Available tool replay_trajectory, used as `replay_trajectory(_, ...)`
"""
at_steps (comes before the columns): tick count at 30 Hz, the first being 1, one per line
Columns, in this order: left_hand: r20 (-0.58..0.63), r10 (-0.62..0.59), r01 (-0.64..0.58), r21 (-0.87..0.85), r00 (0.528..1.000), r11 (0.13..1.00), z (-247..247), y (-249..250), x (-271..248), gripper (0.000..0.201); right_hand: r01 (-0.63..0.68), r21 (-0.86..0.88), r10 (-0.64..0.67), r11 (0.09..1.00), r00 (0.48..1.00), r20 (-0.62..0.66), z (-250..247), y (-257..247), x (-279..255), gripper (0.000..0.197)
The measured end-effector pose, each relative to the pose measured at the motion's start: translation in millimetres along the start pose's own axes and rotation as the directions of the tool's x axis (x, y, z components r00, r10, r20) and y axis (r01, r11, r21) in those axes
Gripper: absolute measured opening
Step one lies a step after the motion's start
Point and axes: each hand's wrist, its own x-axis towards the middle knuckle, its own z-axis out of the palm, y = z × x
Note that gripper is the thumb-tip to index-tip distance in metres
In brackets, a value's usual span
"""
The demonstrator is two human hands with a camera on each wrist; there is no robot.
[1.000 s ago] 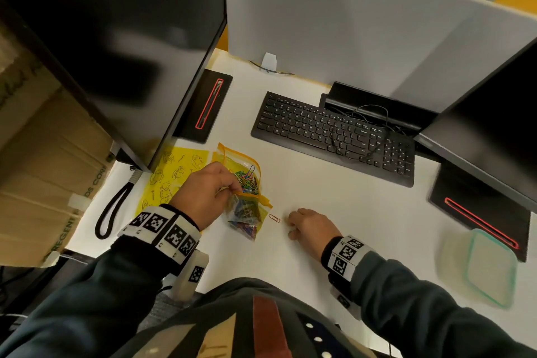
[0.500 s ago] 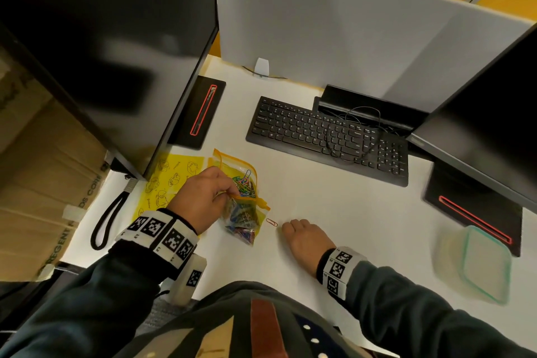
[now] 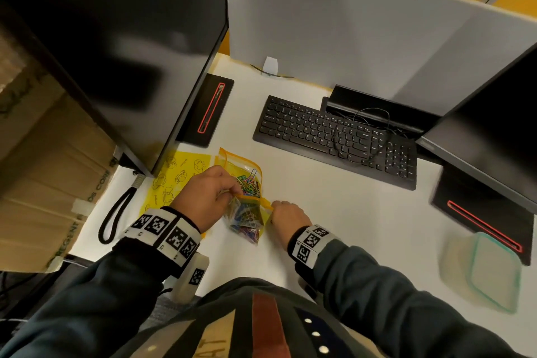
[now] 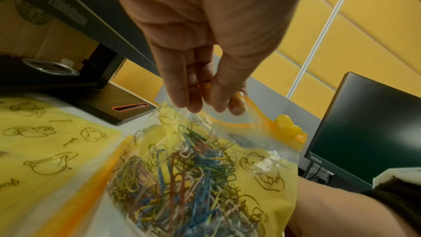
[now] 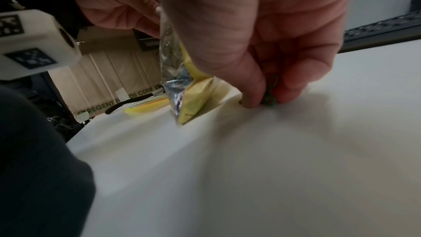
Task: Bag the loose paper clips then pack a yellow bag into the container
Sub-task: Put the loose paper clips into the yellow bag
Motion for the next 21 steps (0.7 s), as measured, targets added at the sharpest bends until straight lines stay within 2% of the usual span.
replay_trajectory(4,0.006,-0.004,0.004,0.000,1.000,1.000,-0.9,1.0,0.3,0.019,0.015,-0.067,-0.012,0.998,0.999,0.051,1.7,-2.3,-1.9,0.032)
replay_trajectory(7,0.006,-0.007,0.007,0.008,1.000,1.000,-1.2,1.0,0.8,0.019,0.137,-0.147,-0.135,0.980,0.991,0.025,7.4,1.9,-9.4,0.030)
replay_trajectory(10,0.009,-0.009,0.009,0.010,1.000,1.000,-1.7,0.4,1.8,0.019,0.275,-0.210,-0.277,0.938,0.961,0.017,12.5,11.0,-18.6,0.031)
replay_trajectory(12,0.012,-0.002,0.002,0.015,1.000,1.000,-1.4,0.3,2.7,0.020,0.279,-0.194,-0.279,0.940,0.960,0.025,11.0,18.9,-20.9,0.032)
replay_trajectory(13,0.016,-0.001,0.000,0.018,1.000,1.000,-1.0,0.7,3.3,0.020,0.238,-0.140,-0.238,0.961,0.971,0.012,6.4,22.6,-20.7,0.031)
replay_trajectory(15,0.022,-0.006,0.005,0.026,1.000,1.000,0.0,2.3,4.0,0.019,0.113,0.071,-0.107,0.991,0.990,-0.093,-10.0,27.3,-16.9,0.028)
replay_trajectory(17,0.024,-0.010,0.009,0.029,1.000,1.000,1.7,4.0,4.5,0.018,0.065,0.295,0.017,0.953,0.964,-0.265,-36.6,24.2,-12.5,0.026)
replay_trajectory(19,0.020,-0.006,0.005,0.018,1.000,1.000,4.5,6.2,5.0,0.016,0.161,0.459,0.053,0.874,0.907,-0.419,-64.6,10.4,-8.7,0.021)
replay_trajectory(21,0.008,0.003,-0.003,0.003,1.000,1.000,7.4,8.9,5.0,0.016,0.285,0.496,-0.033,0.820,0.889,-0.456,-86.9,-12.7,-7.0,0.016)
